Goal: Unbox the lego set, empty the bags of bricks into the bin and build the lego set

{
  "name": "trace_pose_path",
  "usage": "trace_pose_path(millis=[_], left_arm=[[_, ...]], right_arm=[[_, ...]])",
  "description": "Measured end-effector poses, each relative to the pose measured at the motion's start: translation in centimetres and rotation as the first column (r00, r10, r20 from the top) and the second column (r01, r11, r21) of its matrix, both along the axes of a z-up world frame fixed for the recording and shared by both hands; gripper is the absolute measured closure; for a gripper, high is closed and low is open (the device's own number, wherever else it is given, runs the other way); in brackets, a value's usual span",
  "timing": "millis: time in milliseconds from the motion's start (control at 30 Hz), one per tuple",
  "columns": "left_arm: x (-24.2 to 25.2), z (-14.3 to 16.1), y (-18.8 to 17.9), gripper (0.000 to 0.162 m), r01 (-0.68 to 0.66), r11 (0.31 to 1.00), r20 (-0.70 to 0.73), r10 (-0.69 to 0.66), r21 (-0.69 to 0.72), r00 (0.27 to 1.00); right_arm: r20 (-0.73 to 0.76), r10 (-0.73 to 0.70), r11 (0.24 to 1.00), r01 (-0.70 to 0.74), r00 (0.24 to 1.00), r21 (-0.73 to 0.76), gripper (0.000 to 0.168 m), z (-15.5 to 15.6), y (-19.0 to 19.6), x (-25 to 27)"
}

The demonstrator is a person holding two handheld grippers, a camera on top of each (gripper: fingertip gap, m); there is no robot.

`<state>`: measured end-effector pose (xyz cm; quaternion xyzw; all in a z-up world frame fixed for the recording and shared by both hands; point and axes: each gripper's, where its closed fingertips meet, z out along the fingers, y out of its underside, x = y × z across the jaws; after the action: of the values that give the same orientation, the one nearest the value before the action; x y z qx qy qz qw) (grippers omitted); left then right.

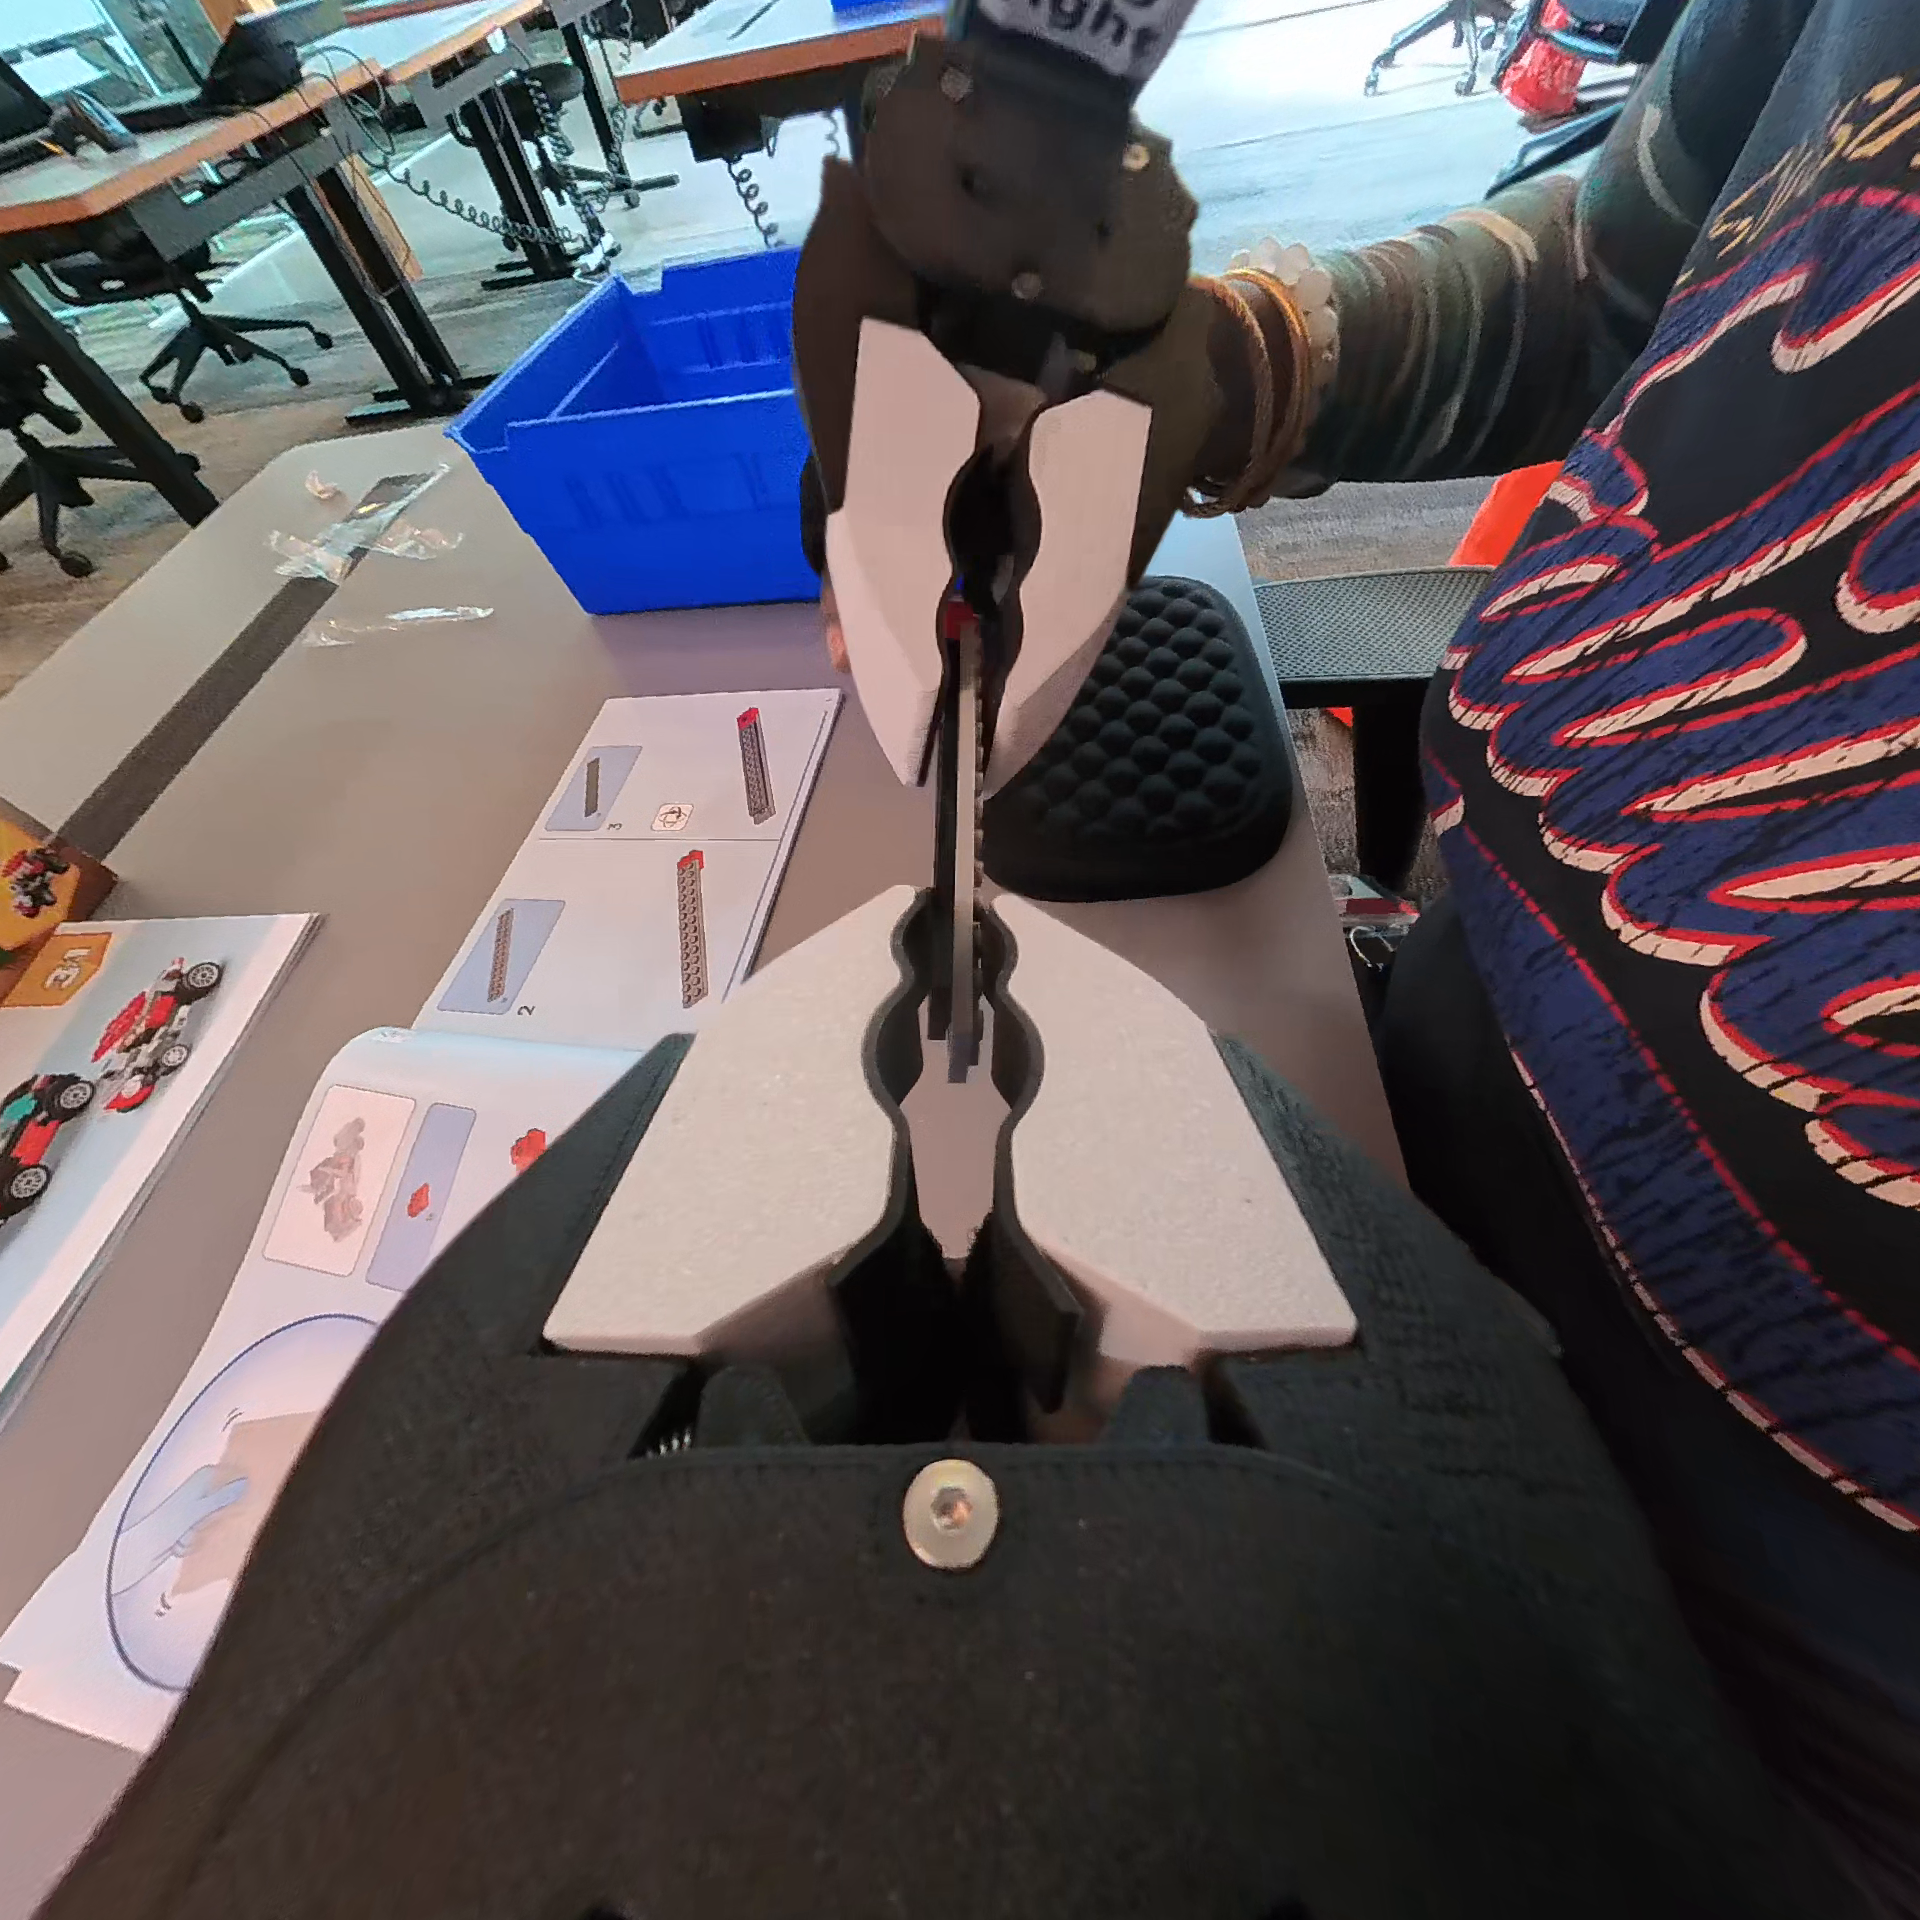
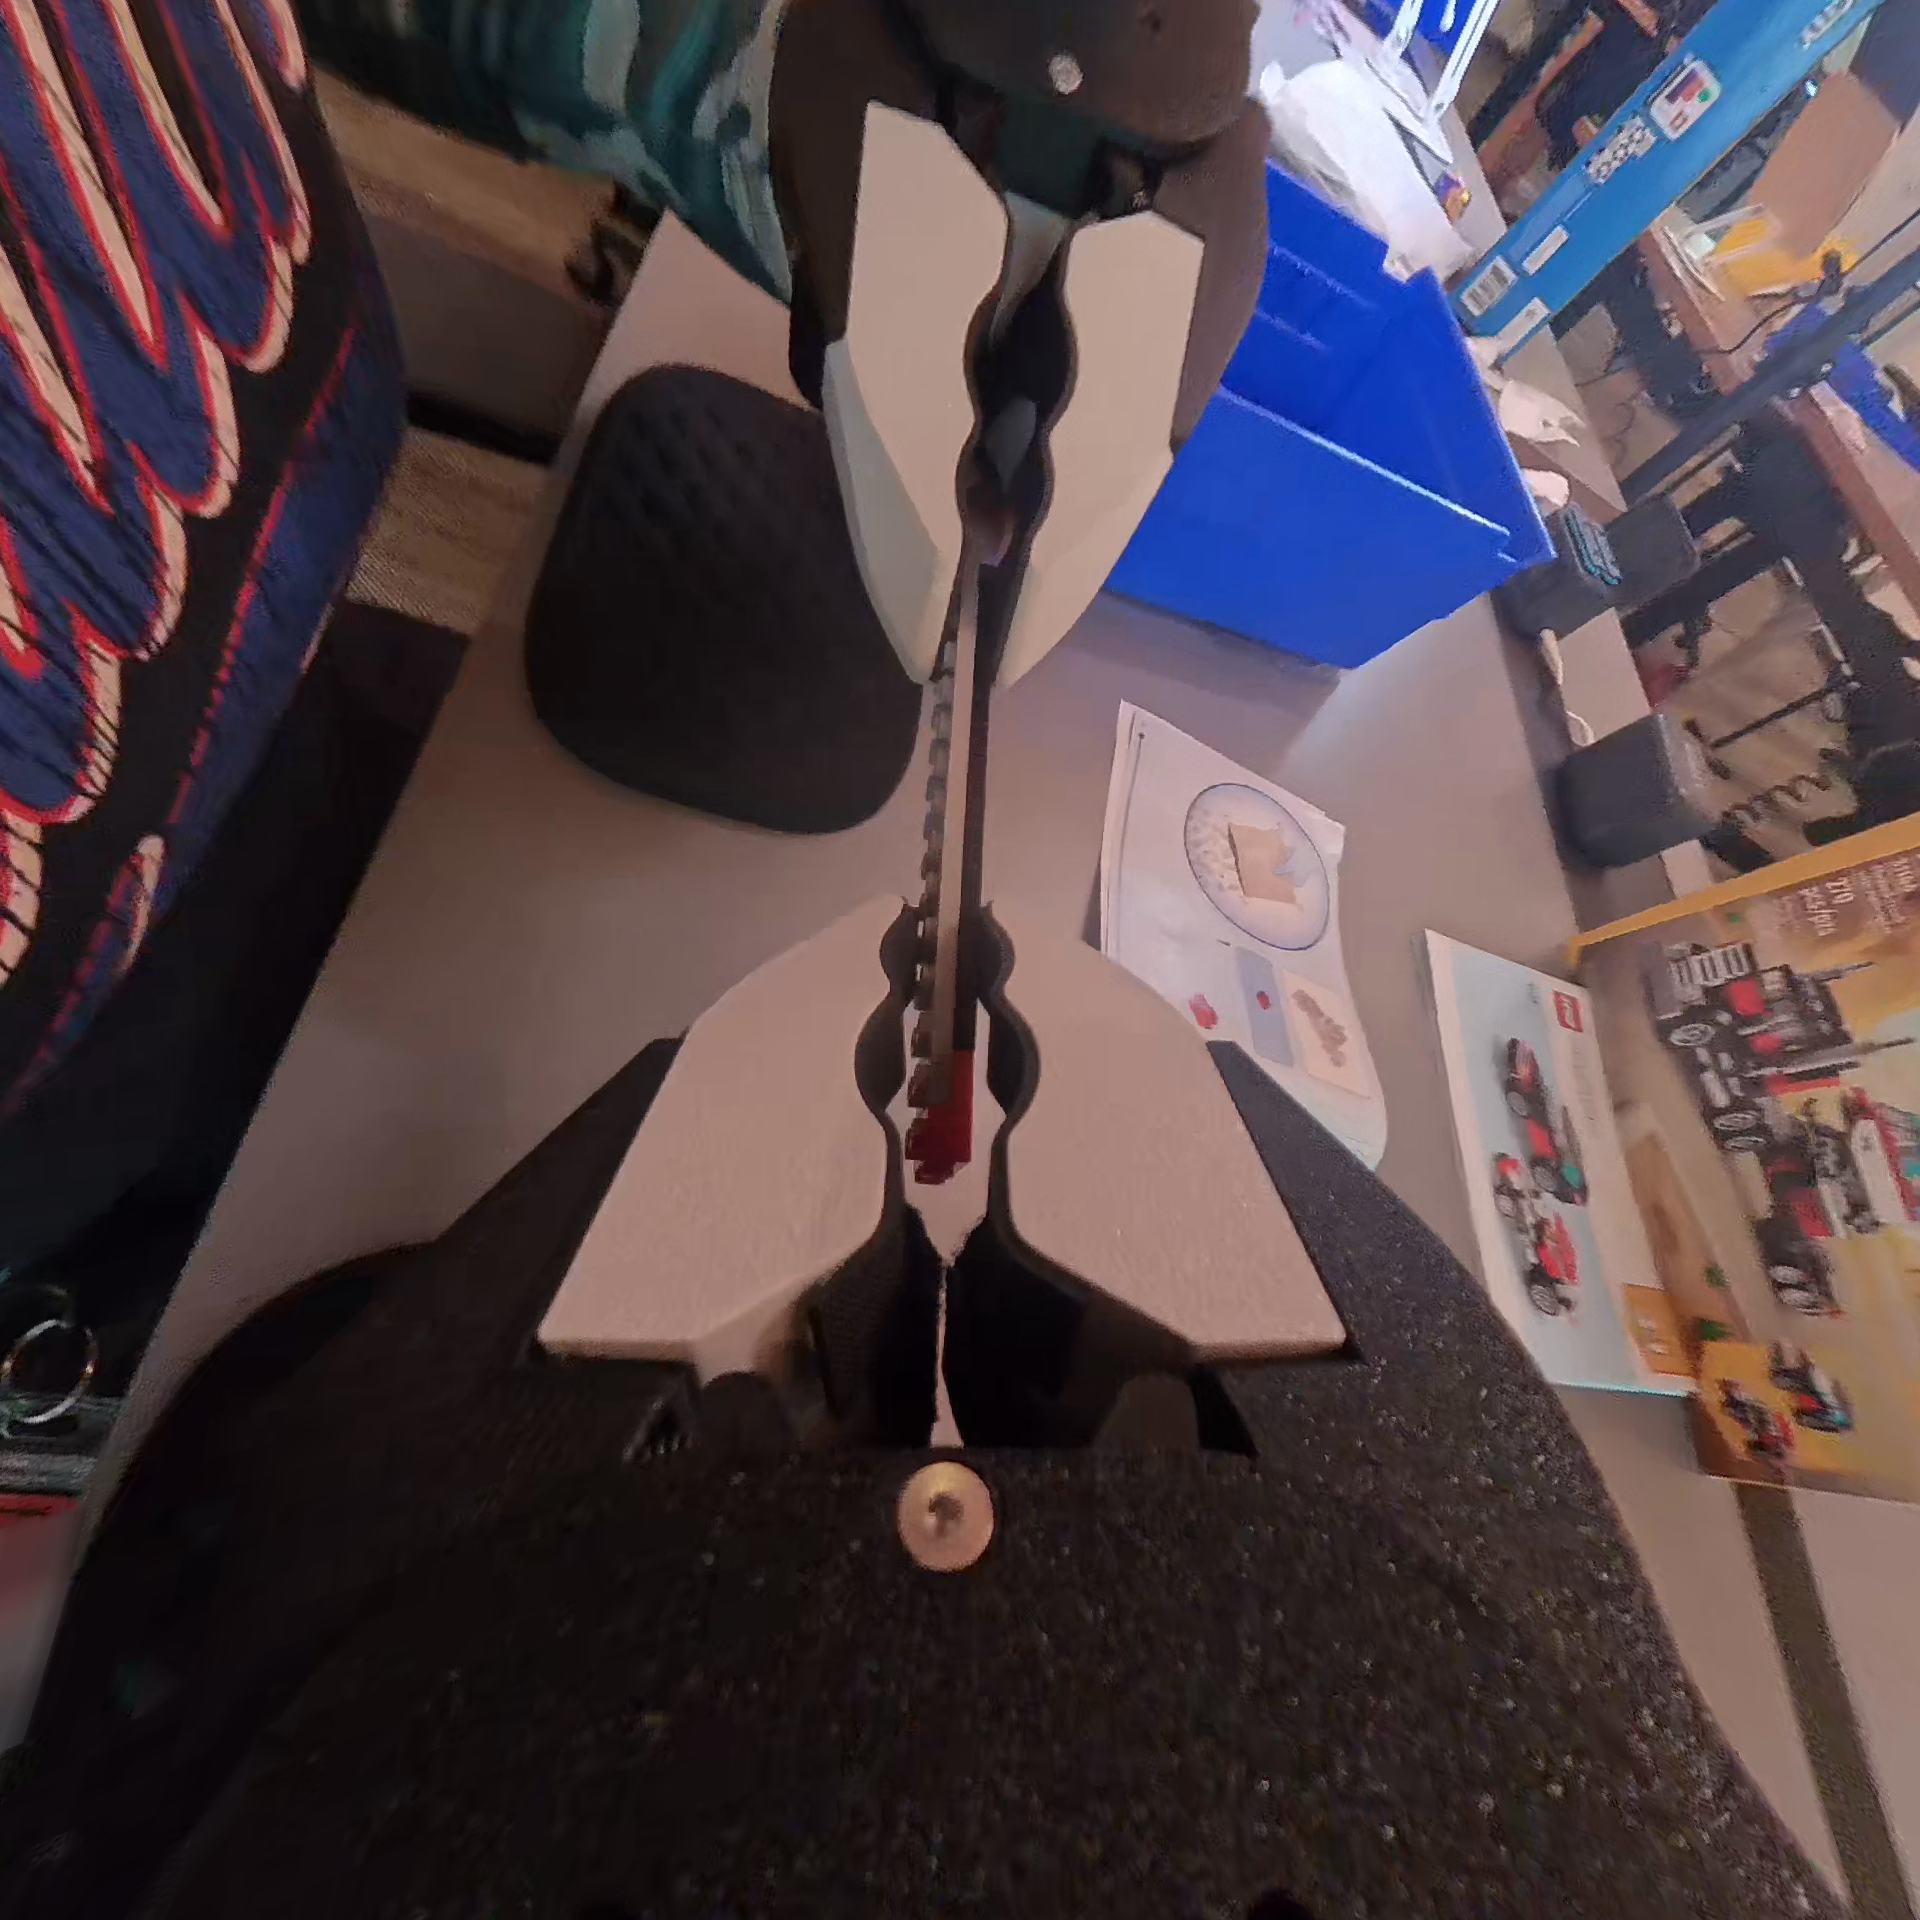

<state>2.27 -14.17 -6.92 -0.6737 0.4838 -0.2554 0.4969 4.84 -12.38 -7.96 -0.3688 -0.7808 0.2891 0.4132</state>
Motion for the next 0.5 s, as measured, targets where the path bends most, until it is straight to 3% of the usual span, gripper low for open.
trace_pose_path(millis=[300,400,500], left_arm=[[0.00,-0.35,0.09,0.154,0.003,1.000,0.022,-0.002,-0.024,1.000],[-0.08,-0.41,-0.05,0.154,0.013,1.000,0.016,-0.012,-0.017,1.000],[-0.12,-0.73,-0.27,0.154,0.028,0.999,0.015,-0.027,-0.044,1.000]], right_arm=[[0.032,-0.033,0.999,0.034,0.999,-0.036,0.161,-0.24,0.05,0.13],[0.039,-0.035,0.992,0.040,0.999,-0.118,0.161,-0.39,-0.13,0.06],[0.088,-0.016,0.956,0.041,0.996,-0.290,0.160,-0.79,-0.51,0.09]])
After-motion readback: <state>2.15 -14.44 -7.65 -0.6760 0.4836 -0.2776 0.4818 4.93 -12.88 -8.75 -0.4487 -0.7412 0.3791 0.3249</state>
